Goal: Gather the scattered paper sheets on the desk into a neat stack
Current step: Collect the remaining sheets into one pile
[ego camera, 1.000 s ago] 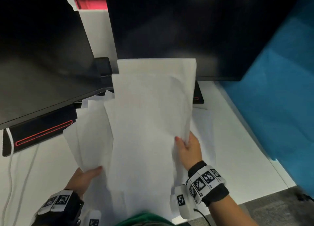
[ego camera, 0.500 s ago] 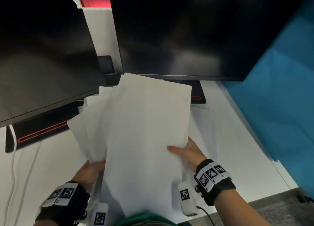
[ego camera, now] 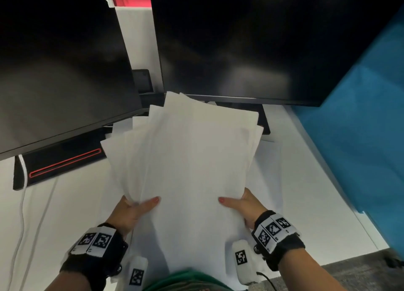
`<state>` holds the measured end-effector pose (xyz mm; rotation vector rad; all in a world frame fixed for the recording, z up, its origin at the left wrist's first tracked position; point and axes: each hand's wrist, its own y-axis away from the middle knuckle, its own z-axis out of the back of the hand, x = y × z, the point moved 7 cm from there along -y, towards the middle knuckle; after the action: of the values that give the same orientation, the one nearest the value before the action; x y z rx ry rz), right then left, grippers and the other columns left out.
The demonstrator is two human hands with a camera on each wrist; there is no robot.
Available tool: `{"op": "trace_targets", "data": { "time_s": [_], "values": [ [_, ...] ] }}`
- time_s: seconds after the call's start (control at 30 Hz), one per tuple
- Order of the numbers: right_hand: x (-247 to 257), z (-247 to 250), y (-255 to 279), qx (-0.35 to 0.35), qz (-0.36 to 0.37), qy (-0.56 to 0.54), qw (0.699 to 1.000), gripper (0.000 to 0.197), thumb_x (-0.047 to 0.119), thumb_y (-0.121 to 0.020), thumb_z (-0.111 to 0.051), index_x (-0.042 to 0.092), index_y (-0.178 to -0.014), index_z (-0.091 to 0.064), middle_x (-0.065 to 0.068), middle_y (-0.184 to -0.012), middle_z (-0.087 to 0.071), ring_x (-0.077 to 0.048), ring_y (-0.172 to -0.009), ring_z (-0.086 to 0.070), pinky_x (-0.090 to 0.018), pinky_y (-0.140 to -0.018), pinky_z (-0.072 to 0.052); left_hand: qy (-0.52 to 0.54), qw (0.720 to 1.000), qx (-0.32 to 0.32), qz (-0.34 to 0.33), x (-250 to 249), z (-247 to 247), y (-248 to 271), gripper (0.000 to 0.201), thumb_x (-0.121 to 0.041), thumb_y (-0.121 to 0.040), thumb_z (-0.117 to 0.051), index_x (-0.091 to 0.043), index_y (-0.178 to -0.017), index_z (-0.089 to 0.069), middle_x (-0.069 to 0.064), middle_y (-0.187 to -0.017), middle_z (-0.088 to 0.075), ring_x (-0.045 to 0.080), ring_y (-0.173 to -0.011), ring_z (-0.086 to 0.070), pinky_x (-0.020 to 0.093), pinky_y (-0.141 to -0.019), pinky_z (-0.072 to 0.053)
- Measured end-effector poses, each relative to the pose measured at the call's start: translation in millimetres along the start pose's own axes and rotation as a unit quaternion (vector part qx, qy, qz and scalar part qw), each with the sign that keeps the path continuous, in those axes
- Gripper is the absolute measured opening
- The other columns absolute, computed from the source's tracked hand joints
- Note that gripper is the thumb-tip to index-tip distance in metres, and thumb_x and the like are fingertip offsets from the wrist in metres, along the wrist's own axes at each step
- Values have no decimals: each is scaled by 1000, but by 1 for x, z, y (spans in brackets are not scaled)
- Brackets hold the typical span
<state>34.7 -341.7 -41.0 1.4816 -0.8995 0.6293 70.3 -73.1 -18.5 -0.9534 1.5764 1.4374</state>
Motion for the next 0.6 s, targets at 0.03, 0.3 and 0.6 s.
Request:
{"op": "trace_targets", "data": {
  "time_s": [0.03, 0.3, 0.6],
  "values": [
    [-2, 1, 1, -14, 0, -8, 1000, 34, 6, -73, -73, 6, -106, -65, -4, -85, -75, -20, -82, -70, -32, -73, -57, 1, 1000, 5, 3, 1, -2, -2, 42, -46, -37, -89, -18, -66, -77, 1, -75, -76, 23, -81, -72, 34, -76, -52],
    [-26, 45, -3, -138, -7, -143, 980, 22, -6, -82, -59, -2, -104, -60, -6, -66, -74, -22, -60, -71, -30, -53, -58, -74, 997, -4, -20, -1, -3, -19, 16, -18, -87, -61, -30, -97, -61, -8, -82, -66, 14, -81, -59, 18, -70, -42],
    [-35, 68, -3, -153, -1, -195, 969, 17, -5, -83, -57, 10, -89, -63, 0, -64, -74, -15, -58, -71, -24, -51, -57, -307, 906, -267, 112, 3, 101, -40, 77, -26, -81, -66, -16, -145, -24, 23, -143, -38, 43, -128, -38, 51, -107, -32]
  ]
}}
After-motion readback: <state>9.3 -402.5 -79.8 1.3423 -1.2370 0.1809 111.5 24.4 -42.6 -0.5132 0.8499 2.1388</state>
